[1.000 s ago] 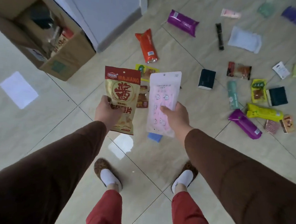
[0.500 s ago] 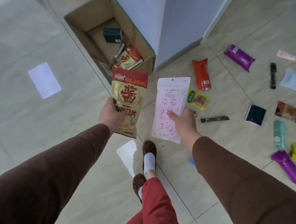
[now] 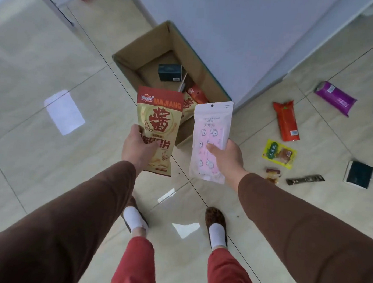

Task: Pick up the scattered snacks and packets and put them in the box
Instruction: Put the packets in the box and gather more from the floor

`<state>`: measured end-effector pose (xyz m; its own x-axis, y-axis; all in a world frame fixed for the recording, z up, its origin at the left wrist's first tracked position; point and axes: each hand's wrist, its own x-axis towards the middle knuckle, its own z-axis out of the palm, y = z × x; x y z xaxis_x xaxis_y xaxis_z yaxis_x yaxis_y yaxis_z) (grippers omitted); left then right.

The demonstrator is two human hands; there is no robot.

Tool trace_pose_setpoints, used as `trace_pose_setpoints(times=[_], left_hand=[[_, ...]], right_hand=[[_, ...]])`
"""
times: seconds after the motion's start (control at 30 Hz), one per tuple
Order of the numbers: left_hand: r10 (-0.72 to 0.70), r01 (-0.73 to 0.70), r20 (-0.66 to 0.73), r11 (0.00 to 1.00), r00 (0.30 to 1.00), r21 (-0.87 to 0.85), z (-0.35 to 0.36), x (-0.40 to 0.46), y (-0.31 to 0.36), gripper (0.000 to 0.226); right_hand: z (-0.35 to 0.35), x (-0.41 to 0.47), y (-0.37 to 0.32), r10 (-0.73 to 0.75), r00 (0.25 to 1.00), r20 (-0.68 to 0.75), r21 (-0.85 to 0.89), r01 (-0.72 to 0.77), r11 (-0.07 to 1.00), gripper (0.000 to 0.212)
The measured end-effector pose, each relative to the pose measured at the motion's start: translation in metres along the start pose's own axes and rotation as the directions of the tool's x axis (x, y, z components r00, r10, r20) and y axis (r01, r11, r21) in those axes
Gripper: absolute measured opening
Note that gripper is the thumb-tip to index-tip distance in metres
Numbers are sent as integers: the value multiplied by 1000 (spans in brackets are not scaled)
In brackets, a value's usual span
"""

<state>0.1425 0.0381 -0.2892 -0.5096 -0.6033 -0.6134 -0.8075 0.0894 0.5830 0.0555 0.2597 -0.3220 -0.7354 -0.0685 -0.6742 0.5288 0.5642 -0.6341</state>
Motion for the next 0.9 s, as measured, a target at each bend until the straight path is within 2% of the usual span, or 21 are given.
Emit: trace_pose_setpoints(times=[0.13, 0.3, 0.43, 0.6, 0.9], left_hand=[[29, -28, 52, 999, 998, -15, -46, 45, 3, 33], [73, -81, 146, 995, 987, 51, -99, 91, 10, 31], [75, -92, 170, 992, 983, 90, -124, 134, 26, 31], [84, -111, 185, 984, 979, 140, -135, 187, 57, 33], [143, -196, 251, 960, 957, 201, -122, 283, 113, 34]], right_hand=[[46, 6, -36, 24, 998, -56, -3, -24, 1000, 19], [93, 10, -67, 51, 991, -126, 49, -45, 998, 15], [122, 23, -84, 105, 980, -169, 111, -87, 990, 22], [147, 53, -103, 179, 963, -199, 217, -135, 967, 29], [171, 112, -148, 243, 950, -197, 332, -168, 928, 16]])
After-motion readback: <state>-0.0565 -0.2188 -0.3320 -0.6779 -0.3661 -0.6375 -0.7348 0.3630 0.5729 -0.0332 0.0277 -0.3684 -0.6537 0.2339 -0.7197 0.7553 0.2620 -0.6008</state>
